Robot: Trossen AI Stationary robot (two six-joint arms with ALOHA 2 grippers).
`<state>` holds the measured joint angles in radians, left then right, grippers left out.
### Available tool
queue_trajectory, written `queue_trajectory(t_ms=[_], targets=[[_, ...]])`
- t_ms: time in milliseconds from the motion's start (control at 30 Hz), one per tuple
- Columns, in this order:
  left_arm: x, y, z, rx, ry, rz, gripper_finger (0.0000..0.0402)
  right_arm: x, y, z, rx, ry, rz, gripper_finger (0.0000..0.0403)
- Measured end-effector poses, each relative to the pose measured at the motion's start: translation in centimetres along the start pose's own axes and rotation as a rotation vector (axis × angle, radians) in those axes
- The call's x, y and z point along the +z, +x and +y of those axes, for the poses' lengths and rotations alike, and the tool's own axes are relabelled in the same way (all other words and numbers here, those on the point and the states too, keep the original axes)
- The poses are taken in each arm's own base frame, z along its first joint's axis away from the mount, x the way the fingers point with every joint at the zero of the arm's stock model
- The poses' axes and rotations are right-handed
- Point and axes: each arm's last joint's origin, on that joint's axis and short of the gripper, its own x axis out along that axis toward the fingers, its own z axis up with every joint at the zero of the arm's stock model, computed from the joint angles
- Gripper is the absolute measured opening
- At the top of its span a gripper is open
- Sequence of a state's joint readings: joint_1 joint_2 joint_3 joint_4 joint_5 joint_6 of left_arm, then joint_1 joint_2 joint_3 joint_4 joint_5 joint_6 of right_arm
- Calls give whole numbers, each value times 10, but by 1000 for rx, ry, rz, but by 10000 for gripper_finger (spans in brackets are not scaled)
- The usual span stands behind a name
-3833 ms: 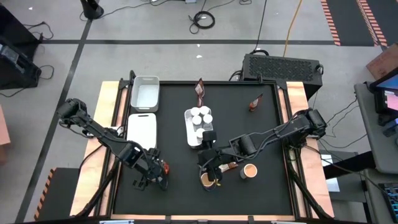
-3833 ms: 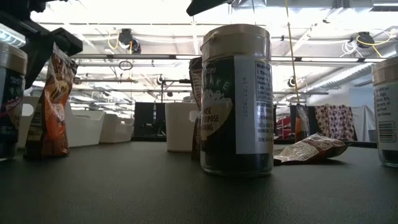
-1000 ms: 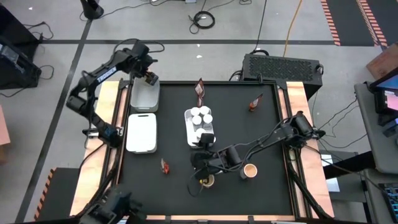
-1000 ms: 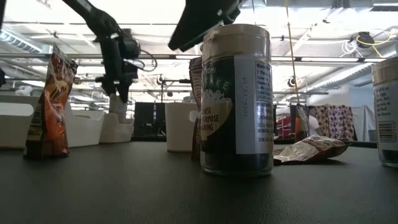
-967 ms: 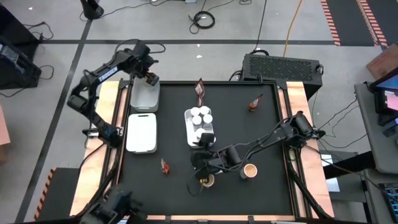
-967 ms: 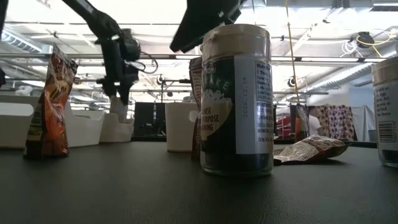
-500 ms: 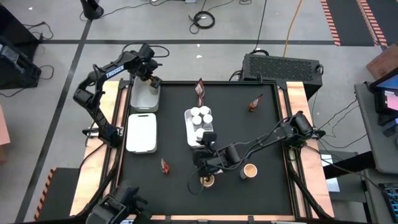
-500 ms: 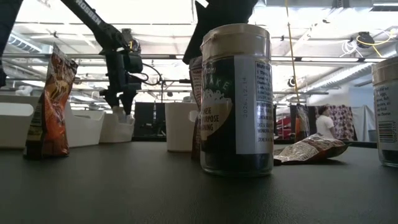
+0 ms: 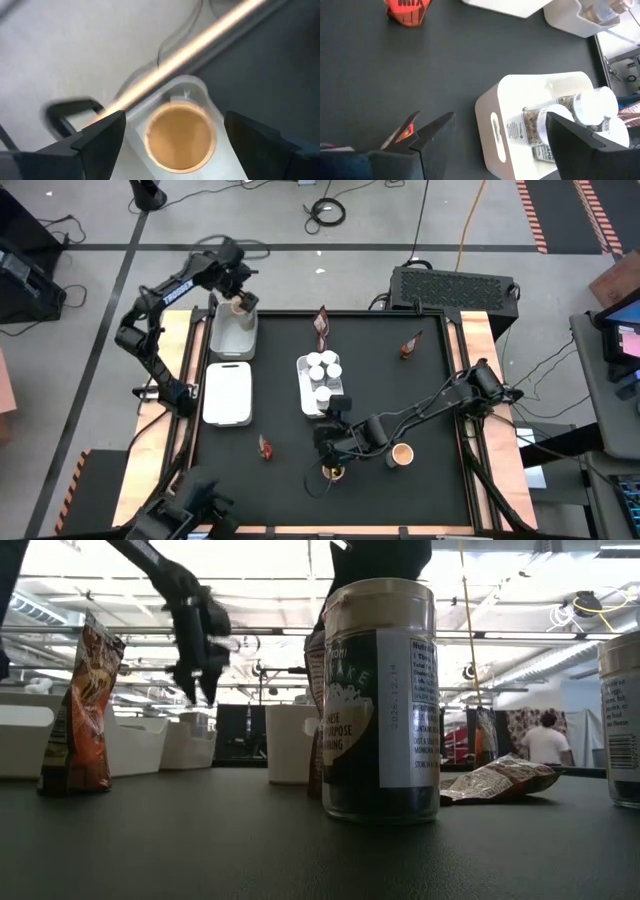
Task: Sort spices by type
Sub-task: Put the gold seasoning bottle into the gray bin
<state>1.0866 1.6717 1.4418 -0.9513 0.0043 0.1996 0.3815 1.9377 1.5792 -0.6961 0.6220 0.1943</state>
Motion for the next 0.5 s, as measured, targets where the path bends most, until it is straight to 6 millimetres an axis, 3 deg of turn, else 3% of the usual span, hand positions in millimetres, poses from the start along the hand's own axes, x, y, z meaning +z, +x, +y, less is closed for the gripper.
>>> queue_trajectory(t_ms=[133,267,367,500], targets=[[8,-44,-3,-27,34,-150,341,16,-10,-6,7,19,-50,265],[1,-91,-19,-286,97,-334,342,32,-28,-14,11,17,-67,265],[-15,-117,-45,-544,190,-403,342,34,-44,-18,7,22,-23,265],[-48,-133,-94,-708,354,-402,342,27,-60,-17,-15,24,65,265]])
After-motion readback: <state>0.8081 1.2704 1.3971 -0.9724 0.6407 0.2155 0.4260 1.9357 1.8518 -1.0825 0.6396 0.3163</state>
